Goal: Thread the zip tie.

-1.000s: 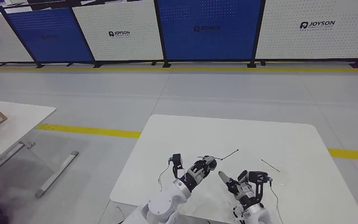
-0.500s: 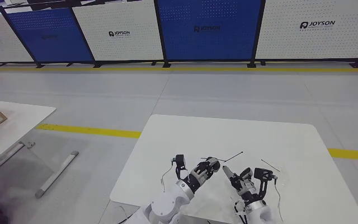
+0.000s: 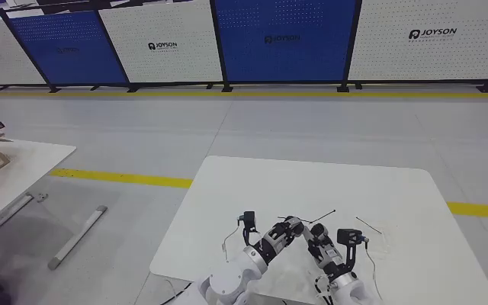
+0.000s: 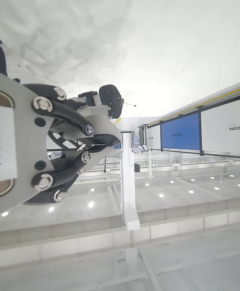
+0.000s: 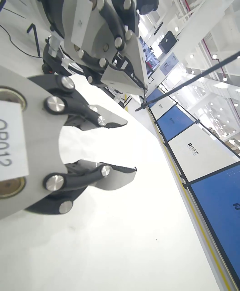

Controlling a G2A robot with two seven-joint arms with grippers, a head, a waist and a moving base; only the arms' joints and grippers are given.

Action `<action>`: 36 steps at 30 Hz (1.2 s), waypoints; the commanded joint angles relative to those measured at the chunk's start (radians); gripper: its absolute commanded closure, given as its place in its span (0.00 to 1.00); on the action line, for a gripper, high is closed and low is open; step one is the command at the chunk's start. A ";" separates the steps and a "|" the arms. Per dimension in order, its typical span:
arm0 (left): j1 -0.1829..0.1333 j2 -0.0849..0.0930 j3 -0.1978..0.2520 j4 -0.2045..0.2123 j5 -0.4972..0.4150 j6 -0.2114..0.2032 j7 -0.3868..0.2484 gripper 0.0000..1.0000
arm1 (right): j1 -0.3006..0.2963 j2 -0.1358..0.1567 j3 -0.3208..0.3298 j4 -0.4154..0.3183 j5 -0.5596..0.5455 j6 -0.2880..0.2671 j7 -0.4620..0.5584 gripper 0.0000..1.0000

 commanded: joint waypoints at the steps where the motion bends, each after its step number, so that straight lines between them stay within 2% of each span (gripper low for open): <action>1: 0.002 0.001 0.000 -0.001 0.007 0.000 -0.001 1.00 | 0.001 0.000 0.000 0.002 0.002 -0.008 -0.002 0.71; 10: 0.006 0.002 0.004 -0.006 0.030 0.004 -0.007 1.00 | -0.011 0.003 0.002 -0.019 -0.009 -0.033 -0.015 0.71; 19: 0.005 0.003 0.009 -0.003 0.044 0.015 -0.014 1.00 | -0.025 0.004 0.006 -0.040 -0.017 -0.035 -0.035 0.81; 28: -0.002 0.003 0.014 0.004 0.050 0.020 -0.016 1.00 | -0.024 0.004 0.001 -0.041 -0.025 -0.026 -0.027 0.75; 36: -0.005 0.002 0.016 0.006 0.052 0.025 -0.010 1.00 | -0.024 0.004 0.004 -0.041 -0.019 -0.029 -0.039 0.80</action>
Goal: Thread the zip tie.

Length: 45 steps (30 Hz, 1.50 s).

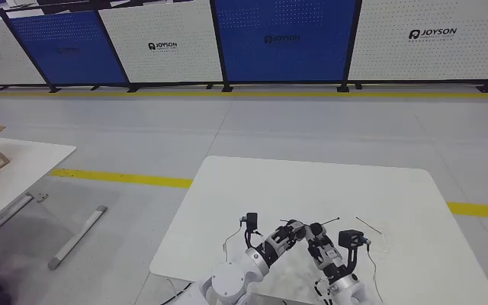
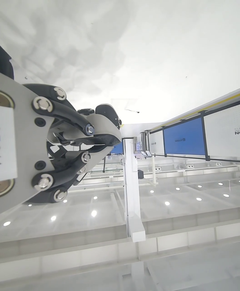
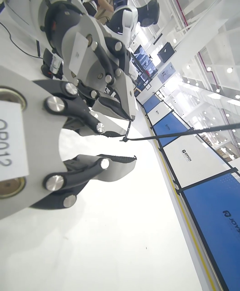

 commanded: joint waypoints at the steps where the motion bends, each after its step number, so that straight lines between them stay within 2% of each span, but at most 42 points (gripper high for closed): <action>1: 0.000 0.000 0.000 0.000 0.000 0.001 0.001 1.00 | 0.000 0.000 0.002 0.000 0.000 0.002 -0.001 0.80; 11: -0.005 -0.001 0.005 0.004 0.003 0.008 0.001 1.00 | 0.004 0.000 0.001 0.005 0.000 0.005 0.000 0.81; 20: -0.009 -0.001 0.008 0.013 0.005 0.012 -0.001 1.00 | 0.011 -0.001 -0.004 0.014 -0.005 0.013 0.003 1.00; 27: -0.010 -0.002 0.008 0.015 0.000 0.008 -0.001 1.00 | 0.012 -0.002 -0.005 0.017 -0.005 0.014 -0.001 1.00; 34: -0.001 0.000 0.005 0.012 -0.004 -0.043 -0.021 1.00 | 0.016 -0.002 -0.008 0.023 -0.010 0.015 0.003 1.00; 41: 0.003 0.001 0.005 0.010 0.001 -0.062 -0.028 1.00 | 0.015 -0.002 -0.010 0.023 -0.020 0.017 0.003 1.00; 45: 0.002 0.001 0.003 0.014 0.001 -0.059 -0.015 1.00 | 0.014 -0.002 -0.010 0.024 -0.019 0.012 0.005 1.00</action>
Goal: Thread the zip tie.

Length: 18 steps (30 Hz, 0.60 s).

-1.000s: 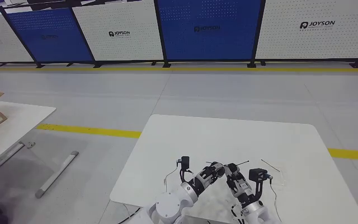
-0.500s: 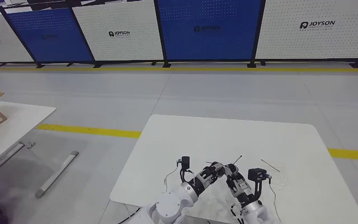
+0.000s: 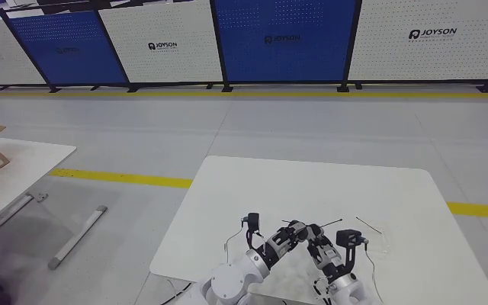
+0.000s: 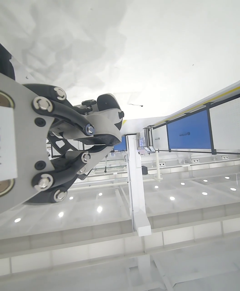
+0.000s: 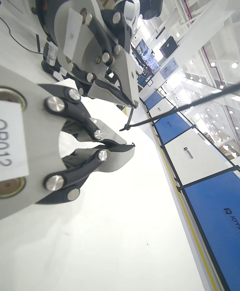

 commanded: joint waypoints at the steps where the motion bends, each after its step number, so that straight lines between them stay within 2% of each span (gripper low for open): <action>1: -0.001 -0.001 -0.001 0.004 -0.003 0.005 0.011 1.00 | -0.001 0.000 0.001 0.001 0.002 -0.003 0.002 0.96; 3: -0.004 -0.001 -0.002 0.007 -0.005 0.010 0.017 1.00 | -0.002 0.001 0.003 0.002 0.002 -0.005 0.004 0.81; 5: -0.006 -0.002 -0.001 0.011 -0.006 0.014 0.021 1.00 | -0.005 0.002 0.006 0.001 0.003 -0.009 0.003 0.76; 10: -0.009 -0.003 0.002 0.016 -0.006 0.017 0.027 1.00 | -0.016 0.004 0.017 -0.008 0.008 -0.020 -0.004 0.76; 14: -0.011 -0.004 0.005 0.016 -0.003 0.019 0.028 1.00 | -0.020 0.005 0.019 -0.014 0.007 -0.018 -0.007 0.82; 18: -0.011 -0.004 0.006 0.016 0.003 0.022 0.028 1.00 | -0.022 0.005 0.019 -0.021 0.006 -0.015 -0.006 0.81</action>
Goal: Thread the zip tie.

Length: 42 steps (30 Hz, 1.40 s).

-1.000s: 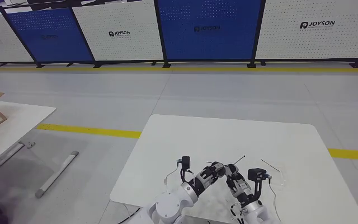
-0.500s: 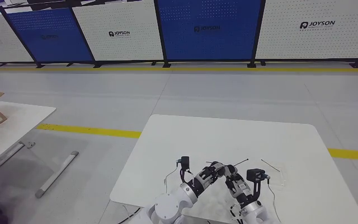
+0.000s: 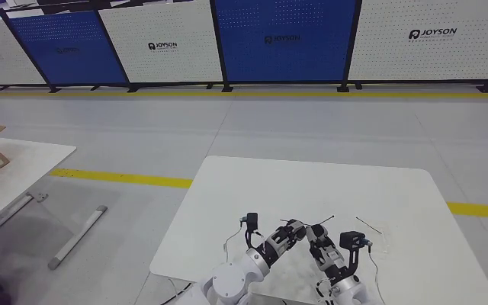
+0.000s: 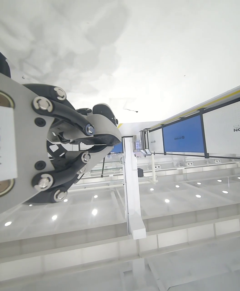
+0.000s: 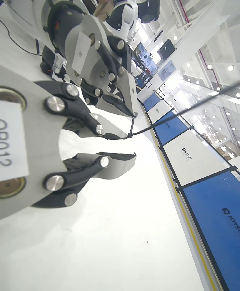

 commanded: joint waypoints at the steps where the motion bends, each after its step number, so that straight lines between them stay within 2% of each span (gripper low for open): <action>1: 0.000 0.000 0.000 0.000 0.003 0.002 -0.001 1.00 | 0.000 0.000 0.000 -0.003 -0.001 0.001 0.001 0.80; 6: 0.001 0.001 0.001 -0.001 0.008 0.006 -0.002 1.00 | -0.001 0.000 -0.003 -0.011 -0.007 0.007 0.005 0.78; 14: 0.001 0.001 0.001 -0.003 0.019 0.009 -0.004 1.00 | 0.000 0.000 -0.006 -0.016 -0.012 0.015 0.006 0.85; 17: 0.001 0.002 0.001 -0.004 0.023 0.011 -0.004 1.00 | -0.001 0.000 -0.006 -0.017 -0.011 0.017 0.005 0.89; 20: 0.001 0.002 0.001 -0.005 0.020 0.010 -0.009 1.00 | -0.001 0.000 -0.007 -0.017 -0.010 0.019 0.003 1.00; 26: 0.002 0.003 -0.005 -0.003 0.010 0.006 -0.016 1.00 | 0.003 -0.001 -0.008 -0.011 -0.008 0.020 0.003 1.00; 33: 0.009 0.004 -0.009 -0.010 0.003 -0.024 -0.033 1.00 | 0.011 -0.002 -0.015 0.000 -0.012 0.021 0.009 1.00; 42: 0.012 0.005 -0.008 -0.010 -0.005 -0.042 -0.040 1.00 | 0.015 -0.002 -0.019 0.006 -0.021 0.024 0.013 1.00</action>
